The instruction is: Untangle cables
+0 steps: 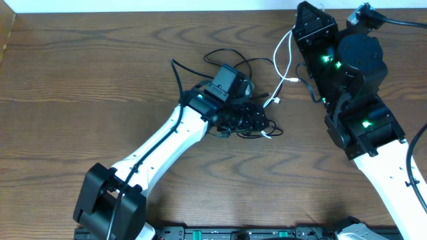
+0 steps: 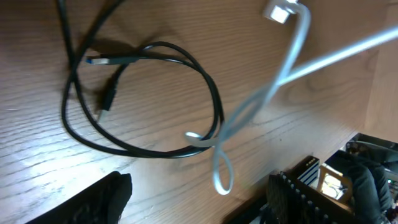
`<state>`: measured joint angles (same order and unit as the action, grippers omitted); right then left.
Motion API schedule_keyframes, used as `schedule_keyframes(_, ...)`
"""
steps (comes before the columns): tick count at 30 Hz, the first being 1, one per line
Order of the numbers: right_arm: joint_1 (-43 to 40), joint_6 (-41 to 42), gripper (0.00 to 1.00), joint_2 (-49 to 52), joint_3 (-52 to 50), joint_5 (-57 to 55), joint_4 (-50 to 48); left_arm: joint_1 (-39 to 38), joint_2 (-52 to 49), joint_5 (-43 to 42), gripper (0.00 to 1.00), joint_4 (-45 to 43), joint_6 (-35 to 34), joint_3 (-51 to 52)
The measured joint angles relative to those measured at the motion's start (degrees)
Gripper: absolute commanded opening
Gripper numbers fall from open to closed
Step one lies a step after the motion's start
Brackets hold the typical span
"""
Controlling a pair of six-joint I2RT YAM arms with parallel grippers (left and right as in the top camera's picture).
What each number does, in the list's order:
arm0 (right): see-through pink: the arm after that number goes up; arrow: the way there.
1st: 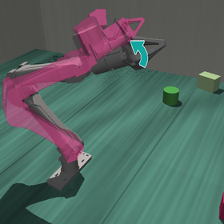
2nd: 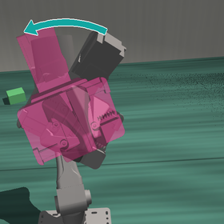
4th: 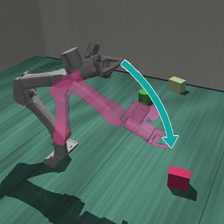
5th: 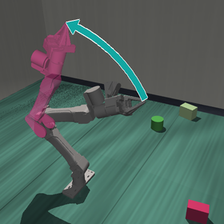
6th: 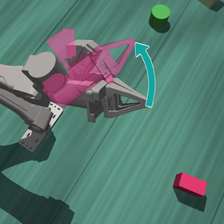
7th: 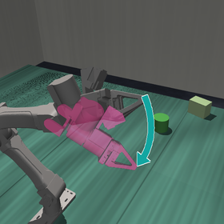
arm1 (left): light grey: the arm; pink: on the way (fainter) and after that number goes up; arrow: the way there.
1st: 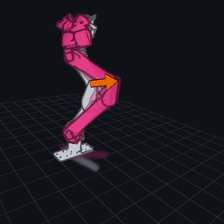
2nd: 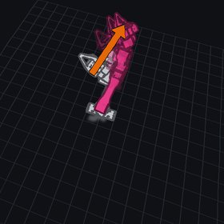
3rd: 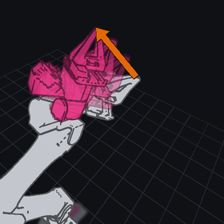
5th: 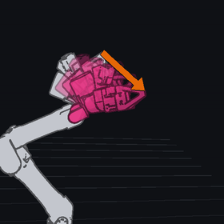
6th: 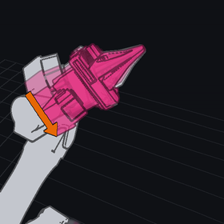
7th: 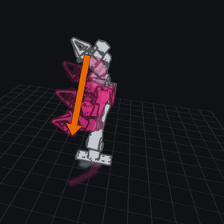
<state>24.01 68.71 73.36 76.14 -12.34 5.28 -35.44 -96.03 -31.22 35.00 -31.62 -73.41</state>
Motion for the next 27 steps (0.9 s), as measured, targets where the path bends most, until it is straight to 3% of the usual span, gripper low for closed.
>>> schedule_keyframes(5, -1.29, 0.0, 0.01, 0.0, 0.0, -0.61, 0.96, -2.58, 0.0, 3.54, 0.69, -0.76, -3.96, 0.0)
schedule_keyframes(11, -1.33, 0.0, 0.01, 0.02, 0.0, -0.52, 1.7, -3.91, 0.0, 7.67, 0.45, -1.27, -6.27, 0.0)
schedule_keyframes(17, -1.33, 0.0, 0.01, 0.02, 0.0, -0.52, 3.5, -4.87, -1.09, 8.74, 0.42, -1.9, -7.61, 0.0)
schedule_keyframes(21, -1.33, 0.0, 0.02, 0.02, 0.0, -0.52, 3.67, -4.92, -2.03, 9.05, 0.33, -1.99, -7.76, 0.0)
schedule_keyframes(24, -1.46, 0.0, 0.02, 0.02, 0.0, -0.52, 3.67, -4.92, -2.21, 9.07, 0.21, -2.05, -8.02, 0.0)
schedule_keyframes(26, -1.84, 0.0, 0.02, 0.02, 0.0, -0.55, 3.82, -4.92, -2.21, 9.07, 0.08, -2.05, -8.28, 0.0)
schedule_keyframes(27, -2.1, 0.0, 0.02, 0.02, 0.0, -0.52, 4.15, -4.92, -2.21, 9.09, 0.08, -2.05, -8.52, 0.0)
